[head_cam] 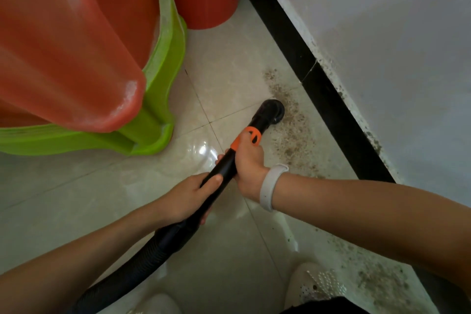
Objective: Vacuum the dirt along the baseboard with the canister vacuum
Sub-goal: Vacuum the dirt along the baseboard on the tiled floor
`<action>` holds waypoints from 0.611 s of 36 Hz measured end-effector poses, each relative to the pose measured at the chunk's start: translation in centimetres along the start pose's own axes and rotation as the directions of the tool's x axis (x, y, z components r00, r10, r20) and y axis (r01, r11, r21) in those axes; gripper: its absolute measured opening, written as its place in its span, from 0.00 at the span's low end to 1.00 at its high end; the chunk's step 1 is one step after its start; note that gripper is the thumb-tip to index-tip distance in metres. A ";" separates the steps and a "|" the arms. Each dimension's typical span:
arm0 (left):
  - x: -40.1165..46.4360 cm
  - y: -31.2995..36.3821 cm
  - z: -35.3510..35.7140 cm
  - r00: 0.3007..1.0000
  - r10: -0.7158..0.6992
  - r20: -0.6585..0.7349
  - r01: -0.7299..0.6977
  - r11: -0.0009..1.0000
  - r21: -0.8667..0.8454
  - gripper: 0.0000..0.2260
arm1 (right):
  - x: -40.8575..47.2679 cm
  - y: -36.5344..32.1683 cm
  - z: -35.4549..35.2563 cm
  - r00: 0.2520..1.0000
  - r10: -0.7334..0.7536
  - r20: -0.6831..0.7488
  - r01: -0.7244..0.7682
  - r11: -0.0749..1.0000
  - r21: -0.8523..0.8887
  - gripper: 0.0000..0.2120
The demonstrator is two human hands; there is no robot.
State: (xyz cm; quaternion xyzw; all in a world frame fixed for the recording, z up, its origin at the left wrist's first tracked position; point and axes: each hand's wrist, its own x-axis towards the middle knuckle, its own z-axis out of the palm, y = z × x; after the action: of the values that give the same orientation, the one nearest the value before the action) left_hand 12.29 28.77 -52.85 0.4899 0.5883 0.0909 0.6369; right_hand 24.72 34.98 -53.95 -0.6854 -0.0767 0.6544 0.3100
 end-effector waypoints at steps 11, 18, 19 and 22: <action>3.4 1.1 -1.7 0.982 0.015 -0.187 -0.017 1.000 -0.011 0.19 | 2.5 -3.5 3.1 0.992 -0.114 0.047 0.115 0.993 -0.025 0.10; 7.7 4.6 -3.9 0.969 0.056 -0.242 -0.062 0.998 -0.017 0.19 | 5.1 -8.5 4.7 0.985 -0.166 0.048 0.167 0.985 -0.031 0.12; 8.0 5.0 -3.9 0.970 0.056 -0.237 -0.061 0.998 -0.013 0.20 | 5.4 -8.9 4.5 0.986 -0.159 0.054 0.160 0.987 -0.010 0.12; 8.5 5.5 -3.3 0.973 0.053 -0.223 -0.052 0.999 0.013 0.20 | 5.8 -9.3 3.8 0.988 -0.143 0.051 0.141 0.989 0.041 0.12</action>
State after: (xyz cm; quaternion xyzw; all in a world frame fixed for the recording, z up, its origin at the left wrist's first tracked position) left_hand 14.52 39.09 -53.86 0.4942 0.6432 0.1599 0.5626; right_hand 24.74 46.61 -53.79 -0.6545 -0.1214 0.6500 0.3666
